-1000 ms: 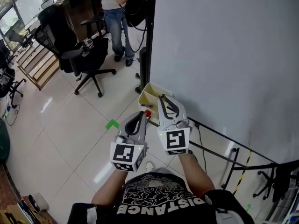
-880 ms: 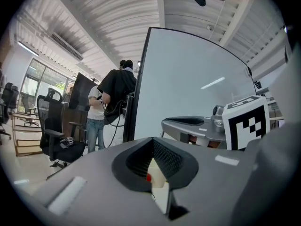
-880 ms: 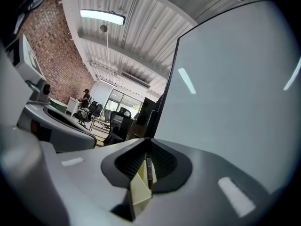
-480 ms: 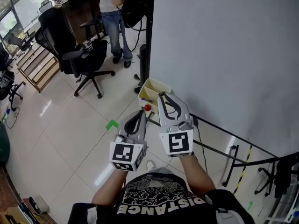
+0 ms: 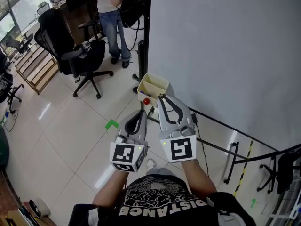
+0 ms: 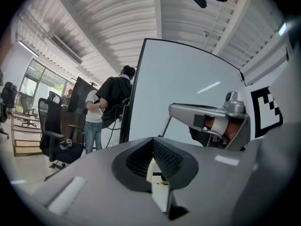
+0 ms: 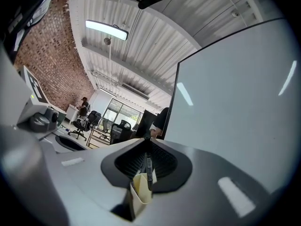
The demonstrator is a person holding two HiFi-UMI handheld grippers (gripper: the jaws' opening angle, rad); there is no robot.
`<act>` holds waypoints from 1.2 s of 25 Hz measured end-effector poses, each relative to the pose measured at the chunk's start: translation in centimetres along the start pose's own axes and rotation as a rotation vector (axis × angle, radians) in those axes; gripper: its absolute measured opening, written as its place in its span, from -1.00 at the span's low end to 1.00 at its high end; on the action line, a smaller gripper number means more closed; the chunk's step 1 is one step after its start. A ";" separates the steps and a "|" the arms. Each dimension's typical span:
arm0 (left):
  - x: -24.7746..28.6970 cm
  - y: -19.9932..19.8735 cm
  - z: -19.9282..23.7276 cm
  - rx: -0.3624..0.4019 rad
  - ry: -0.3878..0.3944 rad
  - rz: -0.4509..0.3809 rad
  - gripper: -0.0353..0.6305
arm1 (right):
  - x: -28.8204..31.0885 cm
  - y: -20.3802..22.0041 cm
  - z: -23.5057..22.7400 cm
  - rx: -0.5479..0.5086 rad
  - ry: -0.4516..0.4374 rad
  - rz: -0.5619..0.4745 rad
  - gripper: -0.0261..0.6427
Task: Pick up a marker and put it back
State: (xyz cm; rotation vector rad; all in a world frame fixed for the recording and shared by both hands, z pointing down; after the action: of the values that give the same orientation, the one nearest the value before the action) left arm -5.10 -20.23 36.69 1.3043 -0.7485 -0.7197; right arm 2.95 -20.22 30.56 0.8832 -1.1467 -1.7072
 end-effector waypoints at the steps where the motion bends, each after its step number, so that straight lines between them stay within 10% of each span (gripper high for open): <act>1: -0.2 0.0 -0.2 0.000 0.002 -0.002 -0.88 | -0.4 -0.1 0.2 0.005 0.000 -0.003 -0.82; 30: -4.6 -0.3 -3.8 0.011 0.013 -0.036 -0.88 | -6.2 0.0 2.6 0.051 -0.003 0.027 -0.82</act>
State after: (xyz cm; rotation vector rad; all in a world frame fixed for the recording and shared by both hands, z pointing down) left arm -4.66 -14.40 35.59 1.3343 -0.7204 -0.7361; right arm 2.93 -13.64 31.88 0.8928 -1.2040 -1.6648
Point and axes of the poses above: the fingertips, and each gripper's own axes: x forward along the fingers, z to its left, y out of its underside, the point moved 3 cm from there along -x, backward along the fingers, and after that the axes turned 5 degrees about z, right-handed, at the moved point
